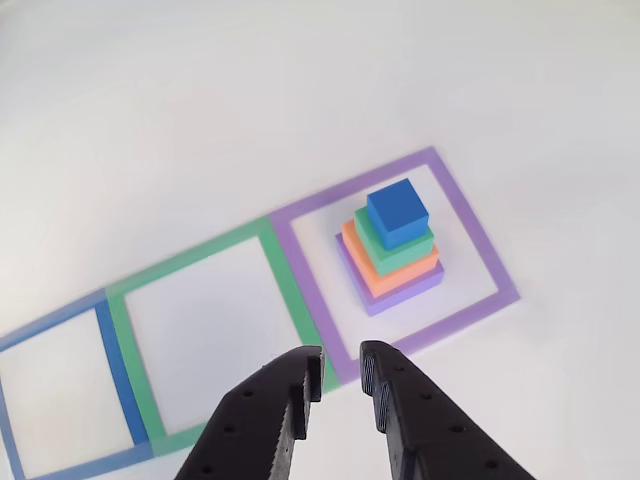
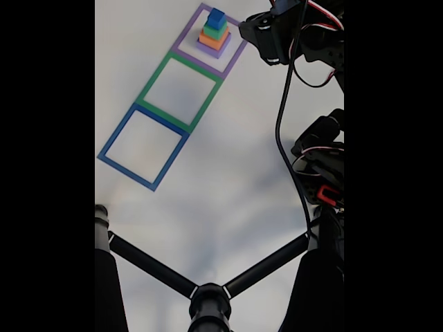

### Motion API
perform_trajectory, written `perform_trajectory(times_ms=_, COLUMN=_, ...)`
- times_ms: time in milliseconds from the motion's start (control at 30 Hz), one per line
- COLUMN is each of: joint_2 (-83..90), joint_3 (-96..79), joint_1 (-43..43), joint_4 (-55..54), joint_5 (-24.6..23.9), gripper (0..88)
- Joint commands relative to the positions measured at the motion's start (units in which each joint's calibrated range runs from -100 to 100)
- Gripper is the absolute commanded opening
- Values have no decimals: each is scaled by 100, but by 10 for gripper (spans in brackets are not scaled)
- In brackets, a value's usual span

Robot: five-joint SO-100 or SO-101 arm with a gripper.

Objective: Tower of hanoi

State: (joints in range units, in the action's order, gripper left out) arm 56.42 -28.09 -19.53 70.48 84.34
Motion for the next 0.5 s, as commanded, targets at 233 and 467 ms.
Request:
perform_trajectory(times_ms=233, joint_2=568, joint_3=-1085, joint_1=-582, joint_4=-464, joint_5=1566, gripper=0)
perform_trajectory(times_ms=467, joint_2=704, joint_3=-3002, joint_1=-681, joint_4=-3037, joint_5=1566, gripper=177)
